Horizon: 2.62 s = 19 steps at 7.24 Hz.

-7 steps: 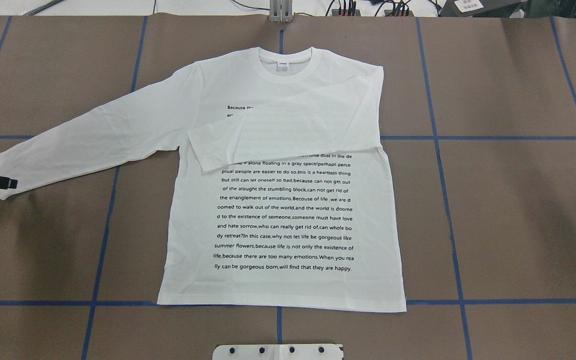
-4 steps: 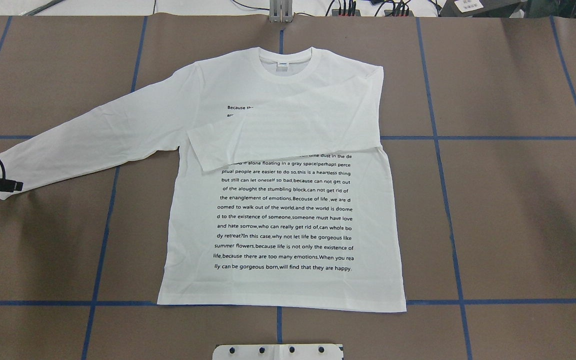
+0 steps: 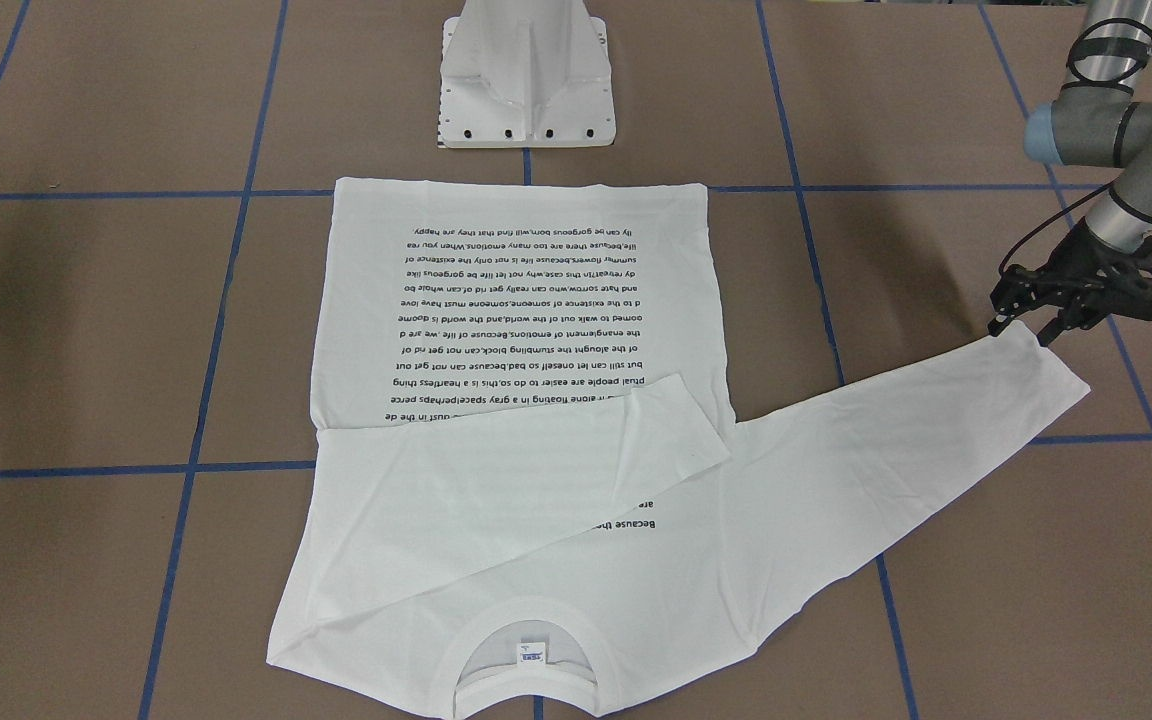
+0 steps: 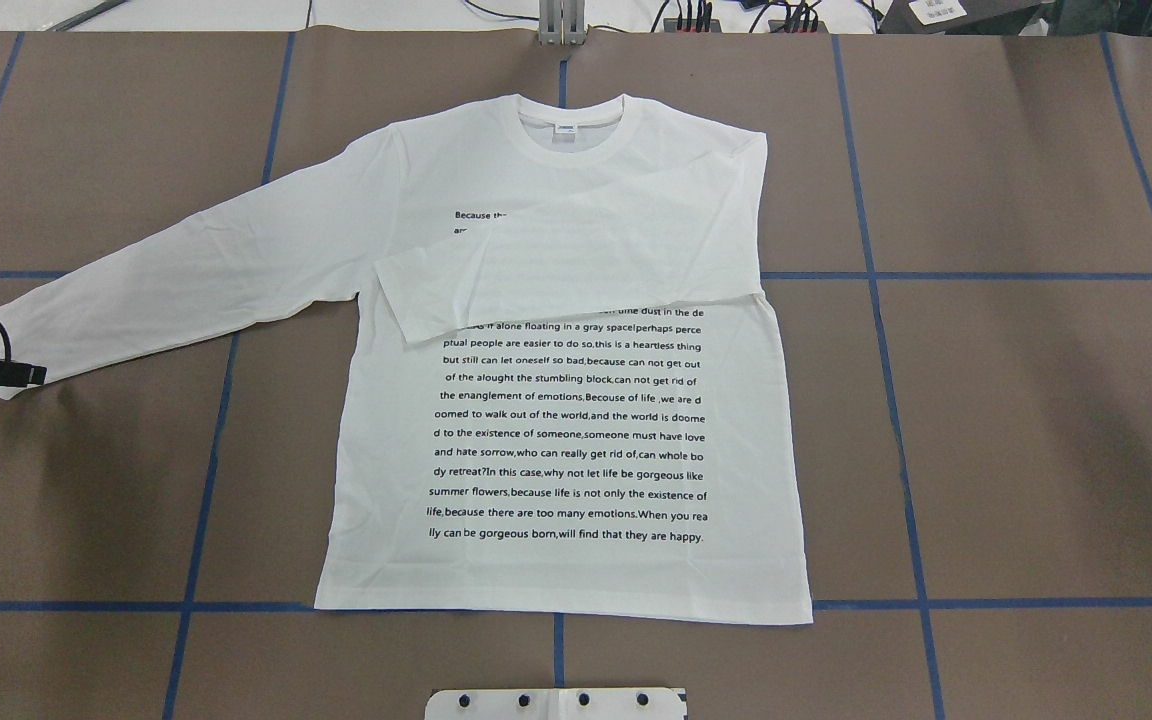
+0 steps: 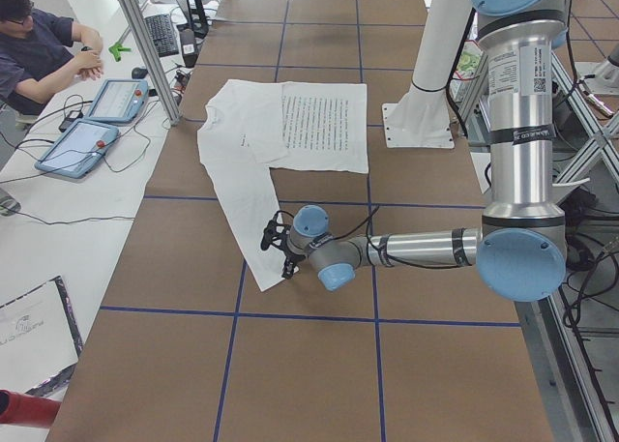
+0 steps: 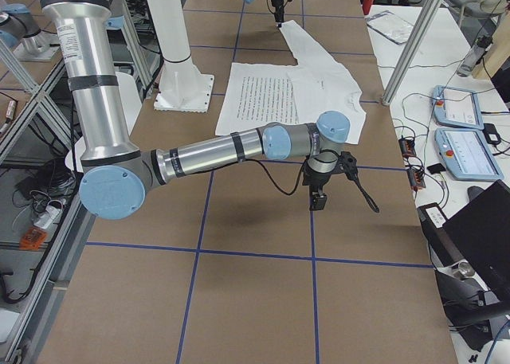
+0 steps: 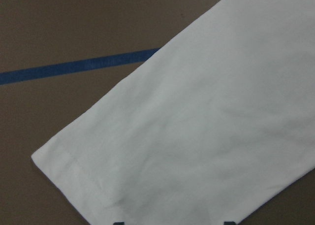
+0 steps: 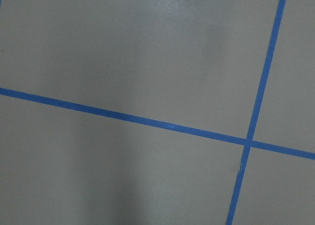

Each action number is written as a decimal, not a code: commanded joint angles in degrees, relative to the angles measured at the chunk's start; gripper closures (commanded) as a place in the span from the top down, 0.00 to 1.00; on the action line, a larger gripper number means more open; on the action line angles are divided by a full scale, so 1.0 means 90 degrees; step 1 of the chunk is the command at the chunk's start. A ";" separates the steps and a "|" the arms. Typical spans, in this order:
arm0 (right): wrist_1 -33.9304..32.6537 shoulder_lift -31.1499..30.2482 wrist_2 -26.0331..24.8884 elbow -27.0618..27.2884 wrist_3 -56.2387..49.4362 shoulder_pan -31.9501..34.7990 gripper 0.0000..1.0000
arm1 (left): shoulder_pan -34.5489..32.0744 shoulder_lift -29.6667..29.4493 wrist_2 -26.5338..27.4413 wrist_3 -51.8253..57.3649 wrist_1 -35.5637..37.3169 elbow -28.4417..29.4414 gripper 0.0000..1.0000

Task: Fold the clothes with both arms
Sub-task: 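Lower the left gripper onto the other sleeve cuff and grasp it, then fold the held sleeve across the shirt front with the left gripper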

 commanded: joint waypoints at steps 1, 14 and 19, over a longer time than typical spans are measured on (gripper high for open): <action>0.0000 -0.0001 0.0024 0.0000 0.0000 0.0000 1.00 | 0.0073 0.0121 0.0000 0.0000 0.0000 -0.0020 0.70; 0.0000 0.0029 0.0121 -0.0010 0.0010 0.0000 1.00 | -0.0005 -0.0685 -0.0496 -0.1138 0.0572 -0.0890 0.00; 0.0000 0.0058 0.0229 0.0000 0.0039 0.0000 1.00 | 0.0014 -0.4082 -0.0576 -0.1657 0.4800 -0.0803 0.00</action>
